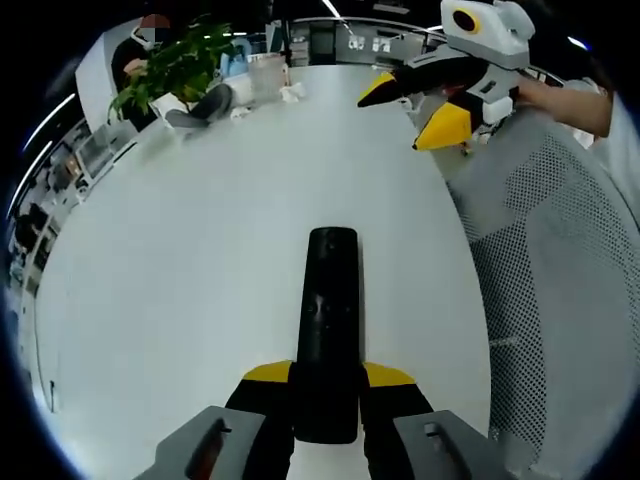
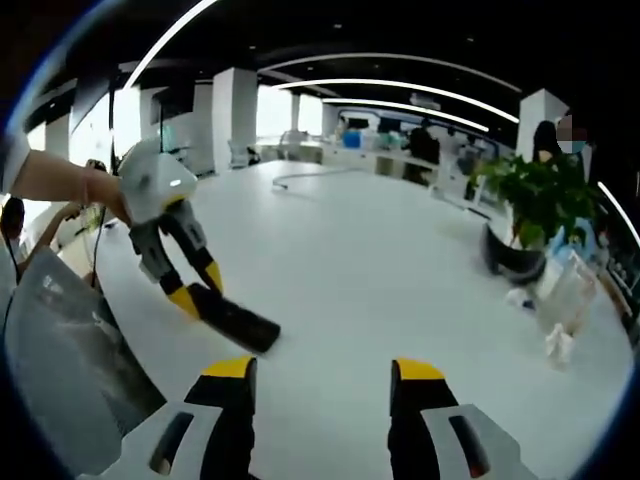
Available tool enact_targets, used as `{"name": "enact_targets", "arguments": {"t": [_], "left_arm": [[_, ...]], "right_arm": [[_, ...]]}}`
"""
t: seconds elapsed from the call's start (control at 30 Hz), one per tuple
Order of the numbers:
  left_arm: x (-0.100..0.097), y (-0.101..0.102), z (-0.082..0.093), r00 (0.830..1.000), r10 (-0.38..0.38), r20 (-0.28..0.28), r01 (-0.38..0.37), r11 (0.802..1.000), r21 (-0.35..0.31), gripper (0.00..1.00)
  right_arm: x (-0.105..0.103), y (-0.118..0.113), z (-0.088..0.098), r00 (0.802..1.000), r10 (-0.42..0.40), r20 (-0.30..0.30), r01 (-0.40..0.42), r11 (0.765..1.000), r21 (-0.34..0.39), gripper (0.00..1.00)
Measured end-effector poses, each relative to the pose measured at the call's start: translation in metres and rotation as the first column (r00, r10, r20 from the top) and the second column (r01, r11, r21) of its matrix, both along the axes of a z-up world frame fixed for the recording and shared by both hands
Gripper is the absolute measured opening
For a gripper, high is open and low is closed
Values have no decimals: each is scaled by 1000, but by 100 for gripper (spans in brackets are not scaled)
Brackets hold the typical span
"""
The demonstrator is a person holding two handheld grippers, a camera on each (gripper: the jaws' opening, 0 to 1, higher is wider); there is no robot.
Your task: Press the specified remote control buttons in sequence, fully releasing each button before pressing the next.
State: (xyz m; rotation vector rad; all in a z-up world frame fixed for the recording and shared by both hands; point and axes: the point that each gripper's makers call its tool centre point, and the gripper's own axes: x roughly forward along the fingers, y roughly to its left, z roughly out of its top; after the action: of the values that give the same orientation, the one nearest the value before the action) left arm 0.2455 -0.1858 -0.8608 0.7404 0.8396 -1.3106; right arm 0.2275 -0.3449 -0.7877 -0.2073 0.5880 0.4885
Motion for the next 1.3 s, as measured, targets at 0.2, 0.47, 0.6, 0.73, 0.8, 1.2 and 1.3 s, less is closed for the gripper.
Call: {"name": "enact_targets", "arguments": {"t": [0.2,0.47,0.6,0.73,0.8,1.2,1.3], "left_arm": [[-4,0,0,1000,3,0,-3,1000,-7,24],[-10,1,0,1000,0,1,0,1000,-10,24],[-12,1,0,1000,0,0,0,1000,-12,24],[-15,1,0,1000,-1,0,1,1000,-11,24],[-16,1,0,1000,-2,0,2,1000,-10,24],[-22,1,0,1000,19,0,-19,999,-34,24],[-24,1,1,1000,25,3,-25,999,-40,24]], "right_arm": [[-1,1,0,1000,3,0,-3,1000,-2,51],[-1,1,0,1000,5,1,-5,1000,-1,51],[-1,2,0,1000,8,0,-8,1000,-1,51],[-1,2,0,1000,13,-1,-13,1000,-3,51],[-1,3,0,1000,14,-2,-14,1000,-2,51],[-2,4,-1,1000,26,-5,-26,1000,-2,50],[-3,6,0,999,34,-1,-34,999,-3,49]]}}
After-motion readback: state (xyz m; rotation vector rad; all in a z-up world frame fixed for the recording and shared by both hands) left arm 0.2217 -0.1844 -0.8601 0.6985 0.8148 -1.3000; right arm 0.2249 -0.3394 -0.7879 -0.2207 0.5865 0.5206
